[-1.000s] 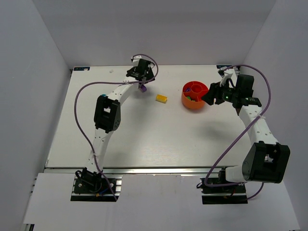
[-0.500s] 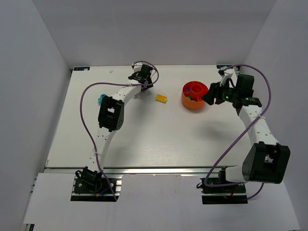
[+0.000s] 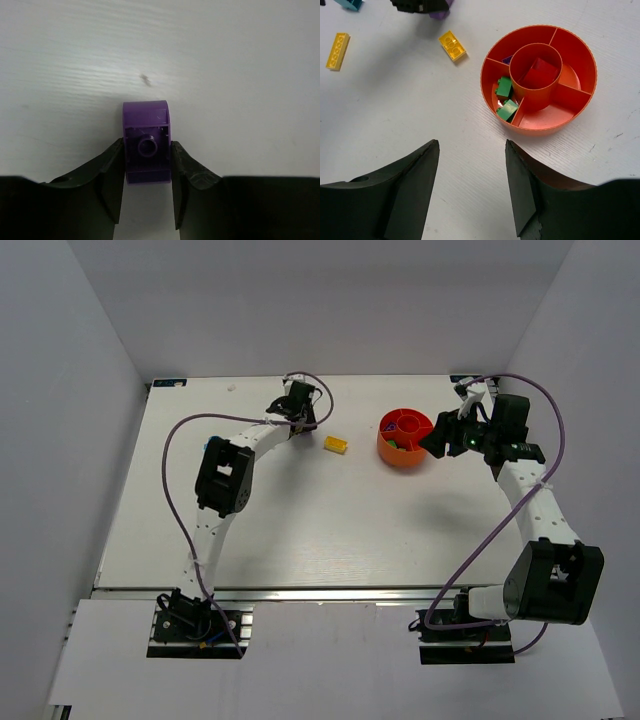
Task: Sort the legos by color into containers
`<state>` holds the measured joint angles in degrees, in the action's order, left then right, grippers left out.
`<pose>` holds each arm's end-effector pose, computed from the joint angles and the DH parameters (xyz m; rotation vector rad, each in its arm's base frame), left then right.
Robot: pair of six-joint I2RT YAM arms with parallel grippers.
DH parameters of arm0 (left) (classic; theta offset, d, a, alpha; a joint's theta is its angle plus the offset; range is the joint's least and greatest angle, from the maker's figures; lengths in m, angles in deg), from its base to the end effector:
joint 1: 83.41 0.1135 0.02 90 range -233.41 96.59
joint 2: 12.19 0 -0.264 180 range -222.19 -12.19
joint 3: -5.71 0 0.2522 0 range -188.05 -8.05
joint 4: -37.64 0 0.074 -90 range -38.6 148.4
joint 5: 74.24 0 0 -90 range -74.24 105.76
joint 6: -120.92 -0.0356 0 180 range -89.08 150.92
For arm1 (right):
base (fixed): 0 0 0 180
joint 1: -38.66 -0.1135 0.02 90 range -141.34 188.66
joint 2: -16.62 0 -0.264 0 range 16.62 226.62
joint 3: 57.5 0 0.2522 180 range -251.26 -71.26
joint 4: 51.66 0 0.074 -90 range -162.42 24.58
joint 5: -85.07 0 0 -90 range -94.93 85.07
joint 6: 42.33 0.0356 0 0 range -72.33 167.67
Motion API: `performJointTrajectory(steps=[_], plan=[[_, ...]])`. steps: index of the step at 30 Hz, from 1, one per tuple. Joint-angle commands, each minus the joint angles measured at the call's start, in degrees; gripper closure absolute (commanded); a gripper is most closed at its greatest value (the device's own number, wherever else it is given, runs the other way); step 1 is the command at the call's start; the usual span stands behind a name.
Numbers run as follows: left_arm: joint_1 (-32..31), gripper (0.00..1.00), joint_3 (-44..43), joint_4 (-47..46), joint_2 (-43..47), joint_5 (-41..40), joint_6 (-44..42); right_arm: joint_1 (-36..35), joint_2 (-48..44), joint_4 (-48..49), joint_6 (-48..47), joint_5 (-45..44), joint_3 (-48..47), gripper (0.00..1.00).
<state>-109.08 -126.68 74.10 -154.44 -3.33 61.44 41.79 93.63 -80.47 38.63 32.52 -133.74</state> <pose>0.5022 -0.2284 0.1541 -0.2544 2.3112 -0.0937 0.3025 0.0051 0.3169 -0.4915 1.9538 0.5442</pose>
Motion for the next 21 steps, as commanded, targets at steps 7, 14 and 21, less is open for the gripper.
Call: performJointTrajectory(steps=[7, 14, 21], plan=[[-0.5, 1.0, 32.9, -60.7, 19.8, 53.9, -12.3, 0.2, -2.4, 1.7, -0.4, 0.9, -1.2, 0.39], [-1.2, 1.0, 23.5, -72.4, 9.4, 65.1, -4.2, 0.3, -2.5, 1.9, -0.5, 1.1, -1.1, 0.39], [-2.3, 1.0, 11.5, -85.2, -1.3, 67.2, 7.1, 0.3, -2.5, 2.0, -0.6, 0.9, -1.2, 0.4]])
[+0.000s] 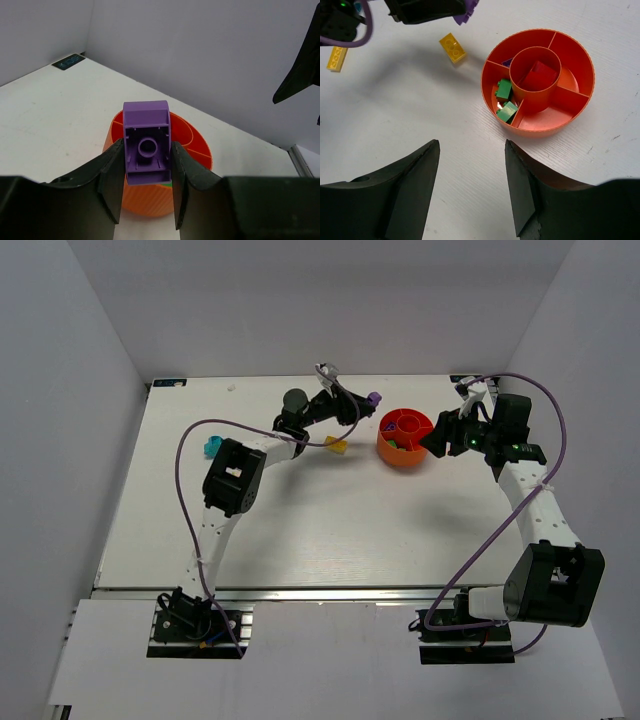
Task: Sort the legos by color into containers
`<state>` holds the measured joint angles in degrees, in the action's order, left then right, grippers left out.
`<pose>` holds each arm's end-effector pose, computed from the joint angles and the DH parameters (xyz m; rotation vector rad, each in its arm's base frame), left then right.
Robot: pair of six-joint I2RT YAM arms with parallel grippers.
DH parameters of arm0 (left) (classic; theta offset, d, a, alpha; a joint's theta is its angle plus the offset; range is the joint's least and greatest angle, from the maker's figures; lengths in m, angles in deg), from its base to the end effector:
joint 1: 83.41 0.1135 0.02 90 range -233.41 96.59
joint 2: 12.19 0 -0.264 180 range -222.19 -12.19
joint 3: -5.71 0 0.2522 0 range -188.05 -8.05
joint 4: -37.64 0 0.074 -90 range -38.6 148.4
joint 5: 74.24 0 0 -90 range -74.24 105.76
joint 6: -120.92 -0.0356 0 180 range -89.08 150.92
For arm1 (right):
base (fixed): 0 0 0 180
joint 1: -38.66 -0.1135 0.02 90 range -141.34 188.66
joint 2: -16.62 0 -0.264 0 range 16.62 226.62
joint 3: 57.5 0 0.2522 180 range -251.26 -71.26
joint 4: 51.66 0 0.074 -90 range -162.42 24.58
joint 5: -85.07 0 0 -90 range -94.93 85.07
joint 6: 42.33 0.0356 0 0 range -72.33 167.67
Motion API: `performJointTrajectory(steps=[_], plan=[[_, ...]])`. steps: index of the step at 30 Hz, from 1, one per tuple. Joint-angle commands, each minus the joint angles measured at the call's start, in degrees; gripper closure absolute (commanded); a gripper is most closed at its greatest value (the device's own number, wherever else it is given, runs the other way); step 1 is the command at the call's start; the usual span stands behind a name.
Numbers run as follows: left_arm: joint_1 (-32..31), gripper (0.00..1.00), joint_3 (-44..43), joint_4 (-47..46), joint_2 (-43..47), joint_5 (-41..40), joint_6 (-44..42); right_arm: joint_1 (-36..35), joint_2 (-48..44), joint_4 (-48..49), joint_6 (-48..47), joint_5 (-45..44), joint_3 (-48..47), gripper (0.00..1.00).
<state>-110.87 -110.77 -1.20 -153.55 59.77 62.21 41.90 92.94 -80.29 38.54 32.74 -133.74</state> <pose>0.4781 -0.2763 0.1963 0.6606 1.3901 -1.3393 0.3001 0.0048 0.3206 -0.4966 1.9381 0.5399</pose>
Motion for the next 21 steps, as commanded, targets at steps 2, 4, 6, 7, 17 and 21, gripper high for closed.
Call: performJointTrajectory(steps=[2, 4, 6, 7, 17, 21], plan=[[-1.1, 1.0, -9.0, -11.0, -4.3, 4.1, 7.6, 0.2, -1.7, 1.8, -0.6, 0.8, -1.1, 0.39], [-1.7, 1.0, -11.5, -10.7, -6.5, 3.3, 8.2, 0.2, -1.6, 1.8, -0.6, 0.9, -1.2, 0.39], [-1.7, 1.0, -12.2, -11.2, -7.0, 2.4, 7.7, 0.2, -1.7, 1.8, -0.7, 1.0, -1.1, 0.39], [-2.4, 1.0, -12.2, -11.5, -7.3, 2.0, 7.6, 0.2, -1.6, 1.8, -0.7, 1.1, -1.1, 0.39], [-4.6, 1.0, -13.7, -11.8, -9.8, -0.8, 7.5, 0.2, -1.6, 1.7, -0.7, 1.6, -1.1, 0.39], [-4.6, 1.0, -13.7, -10.9, -10.3, -2.2, 6.4, 0.3, -1.8, 1.8, -0.7, 1.9, -1.2, 0.39]])
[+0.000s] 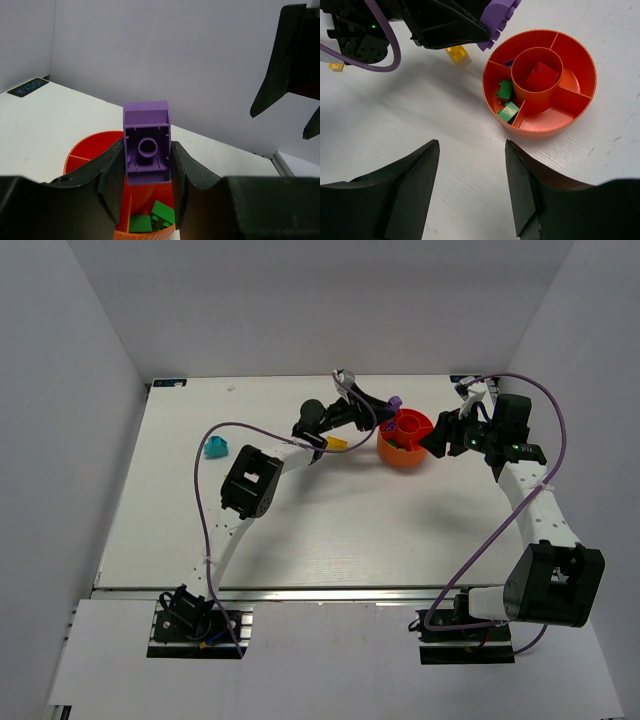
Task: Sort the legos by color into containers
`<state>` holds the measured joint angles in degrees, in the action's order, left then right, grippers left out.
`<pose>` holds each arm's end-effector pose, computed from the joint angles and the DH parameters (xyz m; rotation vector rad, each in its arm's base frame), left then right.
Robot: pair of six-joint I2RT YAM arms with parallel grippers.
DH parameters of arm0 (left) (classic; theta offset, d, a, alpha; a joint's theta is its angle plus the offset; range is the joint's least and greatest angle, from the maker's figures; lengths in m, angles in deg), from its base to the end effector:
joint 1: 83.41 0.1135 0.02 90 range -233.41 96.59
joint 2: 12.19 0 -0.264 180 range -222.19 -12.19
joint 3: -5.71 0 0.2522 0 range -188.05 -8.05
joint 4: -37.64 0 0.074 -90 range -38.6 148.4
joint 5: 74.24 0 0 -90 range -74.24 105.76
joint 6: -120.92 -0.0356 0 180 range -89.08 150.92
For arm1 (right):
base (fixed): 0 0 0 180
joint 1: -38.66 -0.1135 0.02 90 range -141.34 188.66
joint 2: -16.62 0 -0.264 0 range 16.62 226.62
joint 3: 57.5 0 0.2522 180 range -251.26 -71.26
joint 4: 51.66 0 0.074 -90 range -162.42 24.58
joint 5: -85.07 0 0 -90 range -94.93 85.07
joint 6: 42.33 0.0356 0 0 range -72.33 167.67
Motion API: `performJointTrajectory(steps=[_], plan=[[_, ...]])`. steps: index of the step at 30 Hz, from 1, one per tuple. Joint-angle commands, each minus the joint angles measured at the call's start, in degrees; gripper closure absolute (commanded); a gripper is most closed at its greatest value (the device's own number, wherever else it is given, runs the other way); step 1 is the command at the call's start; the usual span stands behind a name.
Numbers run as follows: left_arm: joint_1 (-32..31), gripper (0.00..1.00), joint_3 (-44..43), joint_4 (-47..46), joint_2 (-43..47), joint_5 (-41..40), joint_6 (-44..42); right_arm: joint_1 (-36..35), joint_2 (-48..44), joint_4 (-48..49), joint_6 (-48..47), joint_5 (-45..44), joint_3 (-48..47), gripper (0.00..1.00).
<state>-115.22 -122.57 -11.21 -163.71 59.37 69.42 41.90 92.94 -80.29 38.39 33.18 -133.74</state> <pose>0.4746 -0.3233 0.1830 0.6807 1.2235 -1.4673 0.3000 0.0050 0.3207 -0.5034 1.9347 0.5459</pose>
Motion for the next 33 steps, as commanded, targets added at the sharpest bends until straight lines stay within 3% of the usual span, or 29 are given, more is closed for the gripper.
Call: performJointTrajectory(steps=[1, 26, 33], plan=[[-0.8, 1.0, -2.0, -0.7, -0.2, -2.0, -0.8, 0.3, -1.8, 1.8, -0.6, 1.5, -1.1, 0.39], [-0.8, 0.97, -3.3, 2.5, -3.1, -5.4, -1.5, 0.5, -2.1, 1.8, -0.7, 2.1, -1.2, 0.39], [-0.8, 0.86, -2.8, 3.2, -3.2, -5.2, -1.8, 0.5, -2.0, 1.8, -0.5, 2.2, -1.2, 0.38]])
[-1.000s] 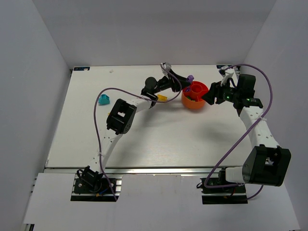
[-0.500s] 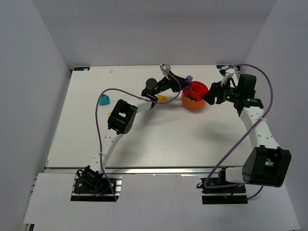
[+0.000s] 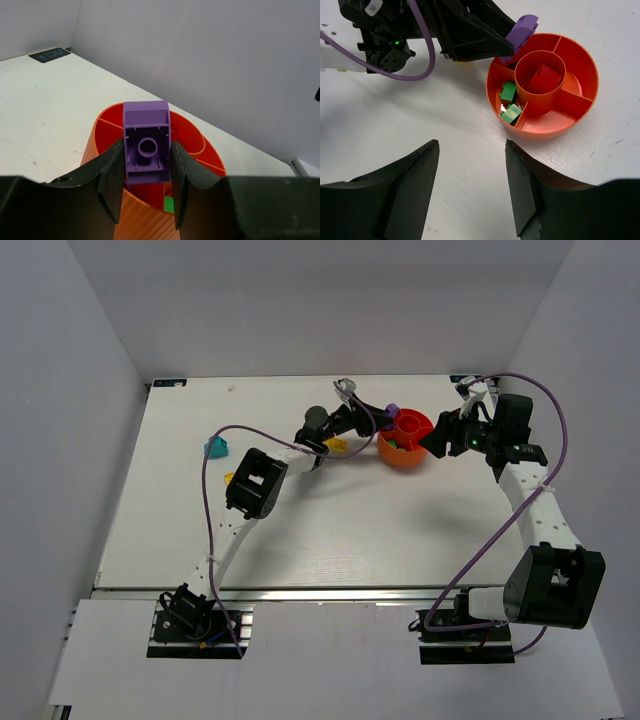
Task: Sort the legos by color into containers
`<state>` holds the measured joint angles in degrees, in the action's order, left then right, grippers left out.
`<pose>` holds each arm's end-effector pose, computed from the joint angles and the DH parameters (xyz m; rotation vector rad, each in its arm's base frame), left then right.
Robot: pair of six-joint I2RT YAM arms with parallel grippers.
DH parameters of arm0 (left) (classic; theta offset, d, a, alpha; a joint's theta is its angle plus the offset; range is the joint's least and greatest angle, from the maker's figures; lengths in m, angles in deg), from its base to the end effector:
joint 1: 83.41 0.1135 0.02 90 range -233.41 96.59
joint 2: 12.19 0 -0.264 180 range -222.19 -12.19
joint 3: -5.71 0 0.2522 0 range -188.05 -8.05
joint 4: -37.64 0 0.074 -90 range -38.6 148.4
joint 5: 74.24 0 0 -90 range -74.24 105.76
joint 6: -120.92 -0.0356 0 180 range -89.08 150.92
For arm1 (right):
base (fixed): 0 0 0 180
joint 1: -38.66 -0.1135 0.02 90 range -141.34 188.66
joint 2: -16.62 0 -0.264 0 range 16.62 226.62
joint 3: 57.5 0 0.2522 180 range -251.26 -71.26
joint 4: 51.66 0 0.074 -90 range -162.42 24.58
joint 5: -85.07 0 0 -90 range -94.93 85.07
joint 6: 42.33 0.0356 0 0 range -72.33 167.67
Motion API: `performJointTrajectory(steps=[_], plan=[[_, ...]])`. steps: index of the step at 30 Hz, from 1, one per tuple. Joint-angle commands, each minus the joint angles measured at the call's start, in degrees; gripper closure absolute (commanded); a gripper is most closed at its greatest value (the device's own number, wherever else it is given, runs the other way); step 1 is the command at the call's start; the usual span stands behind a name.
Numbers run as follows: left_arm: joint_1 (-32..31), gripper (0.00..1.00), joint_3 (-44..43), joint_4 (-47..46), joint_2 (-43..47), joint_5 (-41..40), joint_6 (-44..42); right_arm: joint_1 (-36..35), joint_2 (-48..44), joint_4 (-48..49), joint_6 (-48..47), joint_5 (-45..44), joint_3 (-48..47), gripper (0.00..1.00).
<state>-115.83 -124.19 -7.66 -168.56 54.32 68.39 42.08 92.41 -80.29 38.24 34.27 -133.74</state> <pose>0.4811 -0.3318 0.1398 0.5854 1.3445 -1.4323 0.2977 0.0047 0.3234 -0.5157 1.9192 0.5575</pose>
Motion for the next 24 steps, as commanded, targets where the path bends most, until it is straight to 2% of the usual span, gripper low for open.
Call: performJointTrajectory(steps=[1, 7, 9, 14, 23, 24], plan=[[-0.2, 0.82, -1.1, -0.3, 1.7, -0.2, -0.6, 0.4, -1.3, 1.8, -0.3, 1.1, -1.2, 0.38], [-0.2, 0.47, -0.8, 0.3, 1.7, -0.6, -0.8, 0.4, -1.3, 1.8, -0.3, 1.2, -1.3, 0.38], [-0.2, 0.39, -0.8, 0.8, 1.8, -0.6, -1.2, 0.4, -1.3, 1.8, -0.3, 1.3, -1.3, 0.38], [-0.7, 0.32, -1.0, 2.0, 2.4, -0.8, -1.7, 0.4, -1.3, 1.8, -0.3, 1.4, -1.2, 0.38], [-0.7, 0.31, -1.5, 1.2, 4.0, -1.0, -1.5, 0.5, -1.4, 1.8, -0.4, 1.8, -1.1, 0.38], [-0.7, 0.35, -1.6, 1.1, 4.5, -1.0, -1.5, 0.5, -1.4, 1.6, -0.7, 2.4, -1.1, 0.38]])
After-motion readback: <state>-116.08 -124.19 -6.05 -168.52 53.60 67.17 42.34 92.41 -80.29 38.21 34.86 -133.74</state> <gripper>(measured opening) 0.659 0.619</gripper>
